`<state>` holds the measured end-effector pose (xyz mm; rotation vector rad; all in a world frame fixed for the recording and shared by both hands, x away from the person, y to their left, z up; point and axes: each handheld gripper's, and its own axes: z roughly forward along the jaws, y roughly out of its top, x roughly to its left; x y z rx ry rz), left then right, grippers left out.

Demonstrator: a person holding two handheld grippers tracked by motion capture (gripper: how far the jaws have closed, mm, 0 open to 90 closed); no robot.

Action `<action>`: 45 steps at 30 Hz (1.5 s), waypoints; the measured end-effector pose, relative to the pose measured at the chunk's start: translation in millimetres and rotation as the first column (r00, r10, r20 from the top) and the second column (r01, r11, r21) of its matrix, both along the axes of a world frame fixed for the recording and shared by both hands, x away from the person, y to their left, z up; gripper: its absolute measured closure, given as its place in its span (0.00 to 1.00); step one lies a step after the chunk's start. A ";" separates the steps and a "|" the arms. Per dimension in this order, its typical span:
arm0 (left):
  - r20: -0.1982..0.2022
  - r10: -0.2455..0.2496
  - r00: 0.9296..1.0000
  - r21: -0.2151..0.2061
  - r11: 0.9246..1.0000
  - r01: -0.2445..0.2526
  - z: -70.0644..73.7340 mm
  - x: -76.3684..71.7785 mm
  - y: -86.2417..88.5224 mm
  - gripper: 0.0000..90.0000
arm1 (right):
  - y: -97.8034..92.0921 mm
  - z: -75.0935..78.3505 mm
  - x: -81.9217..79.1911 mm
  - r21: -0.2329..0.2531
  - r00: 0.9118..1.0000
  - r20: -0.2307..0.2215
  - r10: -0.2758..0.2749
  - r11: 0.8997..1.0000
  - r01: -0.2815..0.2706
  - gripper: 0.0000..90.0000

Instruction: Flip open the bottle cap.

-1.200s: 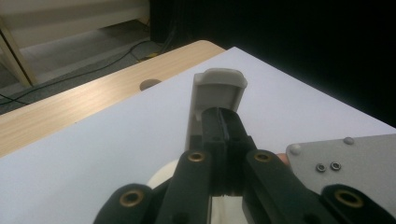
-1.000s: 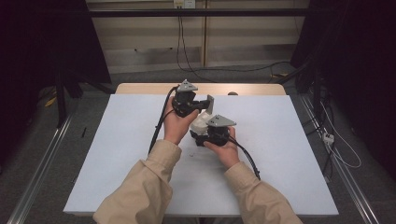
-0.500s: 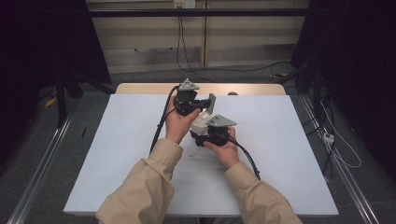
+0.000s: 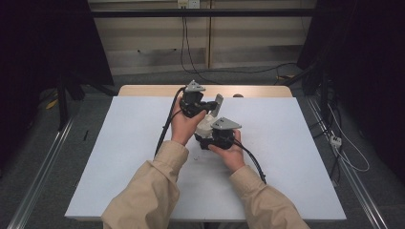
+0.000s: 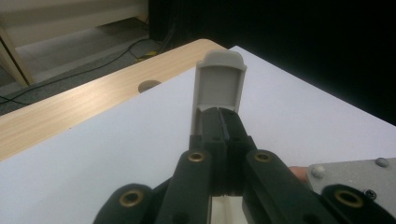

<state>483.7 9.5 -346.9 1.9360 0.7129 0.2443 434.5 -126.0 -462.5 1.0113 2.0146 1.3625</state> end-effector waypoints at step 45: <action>-0.017 -0.014 1.000 0.007 1.000 0.014 -6.7 10.1 -11.6 1.00 | -0.2 0.0 0.0 -0.001 1.000 -0.001 0.002 1.000 -0.002 0.21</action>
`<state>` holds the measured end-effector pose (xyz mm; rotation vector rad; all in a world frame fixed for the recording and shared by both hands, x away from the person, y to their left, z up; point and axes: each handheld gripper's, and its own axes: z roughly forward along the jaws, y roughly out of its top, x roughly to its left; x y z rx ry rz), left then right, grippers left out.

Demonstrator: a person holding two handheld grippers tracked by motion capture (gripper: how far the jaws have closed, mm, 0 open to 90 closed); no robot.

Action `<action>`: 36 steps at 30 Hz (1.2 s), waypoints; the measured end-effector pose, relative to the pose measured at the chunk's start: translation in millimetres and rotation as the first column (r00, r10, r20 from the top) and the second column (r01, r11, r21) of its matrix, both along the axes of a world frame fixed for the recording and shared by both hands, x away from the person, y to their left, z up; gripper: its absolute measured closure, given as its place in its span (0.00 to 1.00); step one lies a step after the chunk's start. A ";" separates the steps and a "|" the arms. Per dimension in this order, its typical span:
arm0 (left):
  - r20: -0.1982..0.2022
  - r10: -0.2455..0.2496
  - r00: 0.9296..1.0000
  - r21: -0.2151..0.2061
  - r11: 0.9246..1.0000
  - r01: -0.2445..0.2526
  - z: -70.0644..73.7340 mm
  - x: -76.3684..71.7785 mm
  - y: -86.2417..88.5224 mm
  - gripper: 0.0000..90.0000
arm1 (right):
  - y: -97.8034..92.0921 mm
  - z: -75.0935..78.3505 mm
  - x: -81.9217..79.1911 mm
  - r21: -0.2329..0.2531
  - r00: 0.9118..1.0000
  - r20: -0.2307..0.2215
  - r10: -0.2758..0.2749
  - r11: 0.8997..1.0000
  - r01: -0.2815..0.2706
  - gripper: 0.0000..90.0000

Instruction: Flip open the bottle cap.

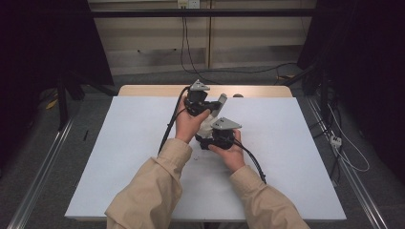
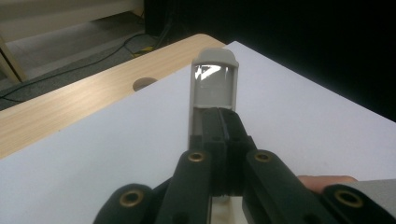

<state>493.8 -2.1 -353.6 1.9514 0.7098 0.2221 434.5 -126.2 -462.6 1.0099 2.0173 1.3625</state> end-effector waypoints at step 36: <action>-0.007 -0.015 1.000 0.027 1.000 0.015 -6.0 5.7 -5.7 1.00 | -0.6 0.0 0.2 0.001 1.000 -0.002 0.003 1.000 -0.003 0.21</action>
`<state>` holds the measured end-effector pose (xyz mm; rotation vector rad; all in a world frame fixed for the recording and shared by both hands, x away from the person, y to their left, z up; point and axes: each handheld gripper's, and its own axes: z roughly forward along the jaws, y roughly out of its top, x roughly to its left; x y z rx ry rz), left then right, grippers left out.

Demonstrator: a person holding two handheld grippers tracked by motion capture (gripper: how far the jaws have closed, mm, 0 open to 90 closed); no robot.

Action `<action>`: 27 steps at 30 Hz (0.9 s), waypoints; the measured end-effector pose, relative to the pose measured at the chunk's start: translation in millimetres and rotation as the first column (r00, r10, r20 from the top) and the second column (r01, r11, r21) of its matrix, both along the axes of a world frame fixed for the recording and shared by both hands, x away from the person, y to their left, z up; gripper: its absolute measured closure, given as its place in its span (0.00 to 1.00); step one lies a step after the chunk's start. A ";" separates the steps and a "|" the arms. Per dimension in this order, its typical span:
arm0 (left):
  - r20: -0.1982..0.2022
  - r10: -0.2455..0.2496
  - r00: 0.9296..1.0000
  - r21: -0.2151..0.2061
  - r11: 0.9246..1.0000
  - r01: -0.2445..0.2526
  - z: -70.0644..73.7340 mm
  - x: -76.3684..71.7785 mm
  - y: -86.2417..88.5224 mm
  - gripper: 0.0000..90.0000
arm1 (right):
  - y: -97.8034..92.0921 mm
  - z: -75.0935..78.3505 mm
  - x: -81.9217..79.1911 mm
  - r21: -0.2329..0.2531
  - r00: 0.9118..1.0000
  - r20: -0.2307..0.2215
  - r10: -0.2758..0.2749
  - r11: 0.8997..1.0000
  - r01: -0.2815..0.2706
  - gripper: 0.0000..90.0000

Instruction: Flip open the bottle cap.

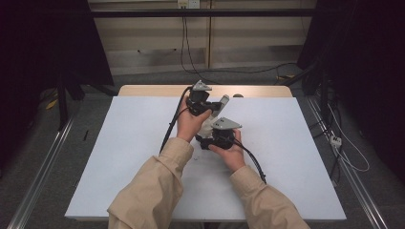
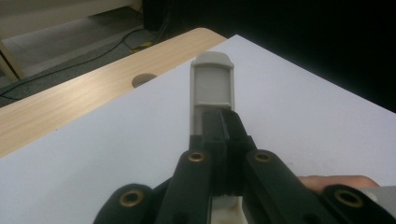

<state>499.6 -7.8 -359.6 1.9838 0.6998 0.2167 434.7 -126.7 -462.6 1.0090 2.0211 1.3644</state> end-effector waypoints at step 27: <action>-0.017 -0.019 1.000 0.002 1.000 0.019 -6.3 1.2 -3.0 1.00 | -0.5 0.2 0.2 0.001 1.000 -0.004 -0.006 1.000 0.006 0.20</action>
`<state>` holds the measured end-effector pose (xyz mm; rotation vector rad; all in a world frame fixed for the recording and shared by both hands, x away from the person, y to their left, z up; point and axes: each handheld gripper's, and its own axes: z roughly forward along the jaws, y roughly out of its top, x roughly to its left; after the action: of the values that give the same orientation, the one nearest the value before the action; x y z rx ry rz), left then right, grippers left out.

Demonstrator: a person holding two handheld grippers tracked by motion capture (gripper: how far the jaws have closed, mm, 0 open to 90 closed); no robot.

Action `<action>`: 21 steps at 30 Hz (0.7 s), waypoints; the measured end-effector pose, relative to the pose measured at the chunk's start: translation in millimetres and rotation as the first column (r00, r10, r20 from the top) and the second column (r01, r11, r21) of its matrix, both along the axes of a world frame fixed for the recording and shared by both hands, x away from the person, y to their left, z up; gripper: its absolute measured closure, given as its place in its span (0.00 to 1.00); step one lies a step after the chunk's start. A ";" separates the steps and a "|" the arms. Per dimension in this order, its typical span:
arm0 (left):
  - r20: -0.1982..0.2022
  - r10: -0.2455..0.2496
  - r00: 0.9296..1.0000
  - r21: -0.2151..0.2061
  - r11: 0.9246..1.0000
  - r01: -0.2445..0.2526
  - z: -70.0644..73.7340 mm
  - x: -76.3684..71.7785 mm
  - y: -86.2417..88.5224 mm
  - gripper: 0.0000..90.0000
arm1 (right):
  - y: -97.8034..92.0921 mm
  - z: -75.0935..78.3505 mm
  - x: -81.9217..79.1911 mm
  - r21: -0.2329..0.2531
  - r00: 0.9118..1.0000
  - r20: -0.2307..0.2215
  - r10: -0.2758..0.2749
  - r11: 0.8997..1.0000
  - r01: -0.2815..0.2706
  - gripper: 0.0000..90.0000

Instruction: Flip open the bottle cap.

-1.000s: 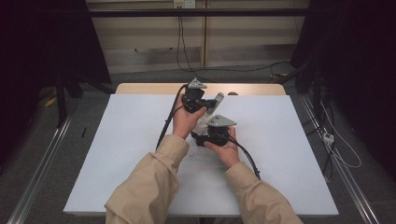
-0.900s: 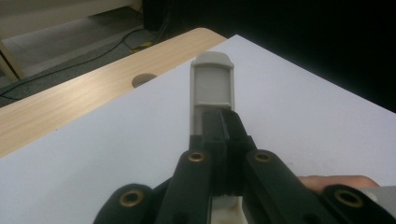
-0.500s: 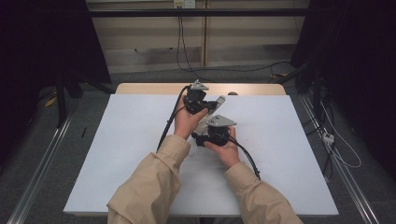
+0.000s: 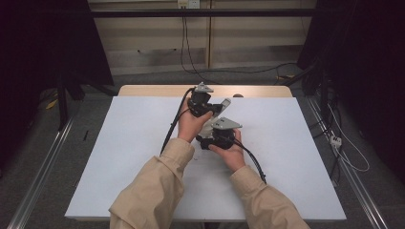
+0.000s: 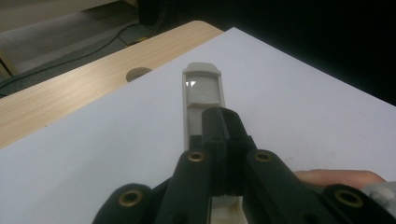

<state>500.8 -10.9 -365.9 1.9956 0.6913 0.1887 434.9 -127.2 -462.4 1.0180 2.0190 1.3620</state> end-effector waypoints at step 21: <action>-0.011 0.019 1.000 -0.042 0.999 -0.019 14.8 -13.9 26.9 0.72 | -5.9 8.9 -5.9 0.026 1.000 -0.028 0.009 1.000 -0.009 0.10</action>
<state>486.9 16.0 -351.1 1.9515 0.7156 0.1736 428.9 -133.1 -453.5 1.0463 2.0338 1.3892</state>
